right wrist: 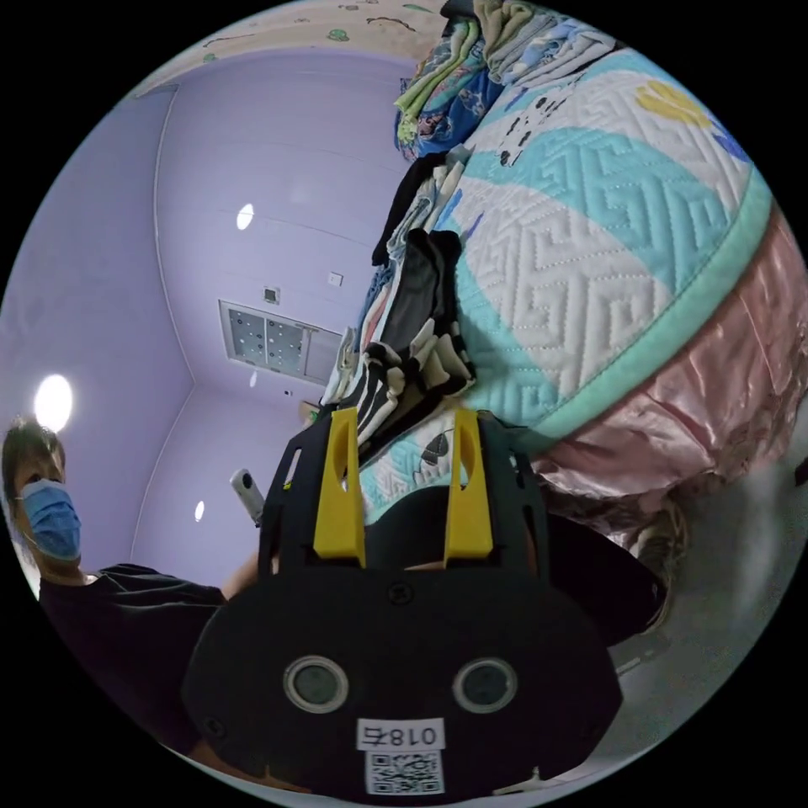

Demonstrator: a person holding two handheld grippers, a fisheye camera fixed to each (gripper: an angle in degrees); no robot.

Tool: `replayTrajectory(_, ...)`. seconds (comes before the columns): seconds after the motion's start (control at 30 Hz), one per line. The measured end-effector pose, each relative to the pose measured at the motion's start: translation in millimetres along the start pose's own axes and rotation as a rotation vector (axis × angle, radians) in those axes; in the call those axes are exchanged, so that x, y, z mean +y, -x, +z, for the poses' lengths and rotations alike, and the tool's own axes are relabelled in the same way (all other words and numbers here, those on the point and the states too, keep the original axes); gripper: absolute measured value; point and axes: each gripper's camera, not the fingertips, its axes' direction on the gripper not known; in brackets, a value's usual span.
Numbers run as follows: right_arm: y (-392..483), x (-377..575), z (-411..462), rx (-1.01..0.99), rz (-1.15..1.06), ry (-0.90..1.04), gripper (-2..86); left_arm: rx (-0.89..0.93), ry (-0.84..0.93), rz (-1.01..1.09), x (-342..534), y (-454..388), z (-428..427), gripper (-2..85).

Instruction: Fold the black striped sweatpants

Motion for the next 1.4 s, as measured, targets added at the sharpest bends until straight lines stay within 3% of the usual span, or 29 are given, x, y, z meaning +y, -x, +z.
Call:
replayTrajectory(0.23, 6, -11, 24, -0.012, -0.009, -0.002, 13.1, 0.180, -0.180, -0.356, 66, 61, -5, 6.5)
replayTrajectory(0.3, 6, -14, 33, 0.041, 0.025, 0.027, 10.0, 0.280, -0.336, -0.558, 104, 86, -9, 6.4)
replayTrajectory(0.4, 14, -18, 45, 0.118, 0.058, 0.053, 3.4, 0.326, -0.491, -0.697, 146, 105, -18, 5.9)
replayTrajectory(0.57, 52, -29, 49, 0.133, -0.012, -0.014, 1.0, 0.219, -0.677, -0.795, 198, 129, -66, 5.5)
replayTrajectory(0.7, 91, -40, 40, 0.085, -0.132, -0.104, 0.5, -0.002, -0.830, -0.957, 259, 150, -121, 5.9)
replayTrajectory(0.77, 84, -40, 42, 0.164, -0.103, -0.090, 0.6, -0.106, -0.868, -1.086, 292, 159, -138, 6.7)
replayTrajectory(0.87, 37, -32, 51, 0.193, 0.082, -0.038, 1.3, -0.188, -0.878, -1.287, 343, 181, -152, 9.6)
replayTrajectory(0.97, 11, -18, 51, 0.089, 0.177, -0.082, 3.0, -0.158, -0.825, -1.403, 370, 212, -152, 13.1)
replayTrajectory(1.1, -2, -7, 53, -0.041, 0.225, -0.135, 9.0, -0.117, -0.758, -1.434, 368, 255, -144, 14.7)
replayTrajectory(1.27, 6, -2, 64, -0.016, 0.192, -0.082, 13.0, -0.090, -0.696, -1.484, 357, 286, -134, 12.7)
replayTrajectory(1.4, 10, -12, 70, -0.004, 0.174, -0.056, 13.5, -0.049, -0.732, -1.403, 339, 281, -139, 14.1)
